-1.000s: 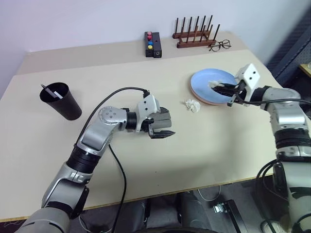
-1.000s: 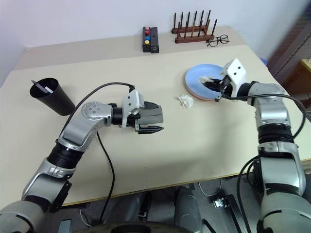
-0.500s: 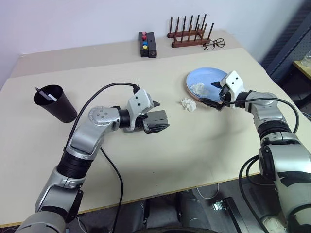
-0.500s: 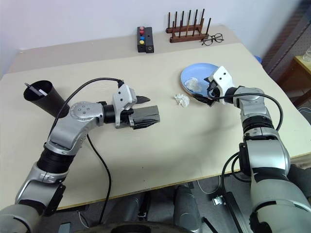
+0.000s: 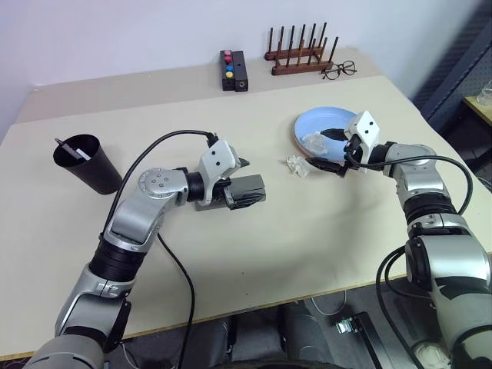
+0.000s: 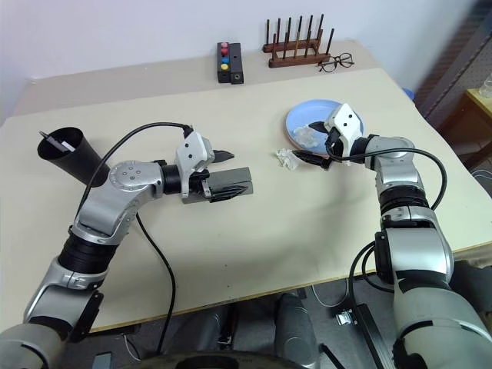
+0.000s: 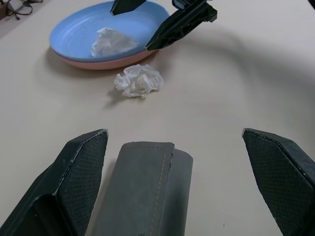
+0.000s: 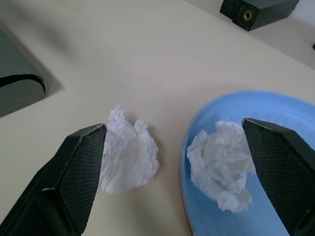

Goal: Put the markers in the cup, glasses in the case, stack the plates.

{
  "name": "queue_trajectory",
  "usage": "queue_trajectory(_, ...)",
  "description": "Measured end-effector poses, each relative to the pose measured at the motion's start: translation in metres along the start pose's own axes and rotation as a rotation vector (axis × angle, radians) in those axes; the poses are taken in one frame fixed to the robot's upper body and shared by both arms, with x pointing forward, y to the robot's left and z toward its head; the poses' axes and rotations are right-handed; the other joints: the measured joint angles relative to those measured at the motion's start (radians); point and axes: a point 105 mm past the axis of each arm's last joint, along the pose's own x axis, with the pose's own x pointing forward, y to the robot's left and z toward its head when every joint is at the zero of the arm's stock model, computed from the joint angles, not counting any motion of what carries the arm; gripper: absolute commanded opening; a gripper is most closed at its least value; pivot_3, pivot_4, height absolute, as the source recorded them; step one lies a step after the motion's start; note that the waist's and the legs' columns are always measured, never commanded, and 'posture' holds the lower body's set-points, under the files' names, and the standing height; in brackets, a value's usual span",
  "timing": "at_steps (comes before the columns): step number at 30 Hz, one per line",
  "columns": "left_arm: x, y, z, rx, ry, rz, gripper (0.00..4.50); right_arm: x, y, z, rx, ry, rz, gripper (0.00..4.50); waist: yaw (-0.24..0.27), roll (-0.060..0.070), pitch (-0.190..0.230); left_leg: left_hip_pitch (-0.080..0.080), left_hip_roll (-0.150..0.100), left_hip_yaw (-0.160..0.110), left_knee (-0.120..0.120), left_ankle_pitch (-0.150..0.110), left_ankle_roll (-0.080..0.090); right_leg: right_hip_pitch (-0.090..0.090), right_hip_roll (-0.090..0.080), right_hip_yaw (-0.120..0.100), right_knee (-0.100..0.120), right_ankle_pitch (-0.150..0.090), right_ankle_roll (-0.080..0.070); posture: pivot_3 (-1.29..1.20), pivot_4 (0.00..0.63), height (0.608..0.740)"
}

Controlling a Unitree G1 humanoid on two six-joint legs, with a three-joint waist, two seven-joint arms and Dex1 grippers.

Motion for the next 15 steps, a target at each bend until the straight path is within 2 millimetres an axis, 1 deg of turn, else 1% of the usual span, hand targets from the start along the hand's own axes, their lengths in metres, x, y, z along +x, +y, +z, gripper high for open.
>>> queue_trajectory(15,0.0008,-0.0001,0.0003,0.008,0.000,0.001,4.50,0.0002,-0.0007,0.0012,0.004,0.000,-0.004,4.49,0.000,0.000,0.000,0.000,0.000,0.000,0.000,0.000,0.000,0.000,0.000,0.000,0.000,0.000,0.000,0.00,0.150,0.740)
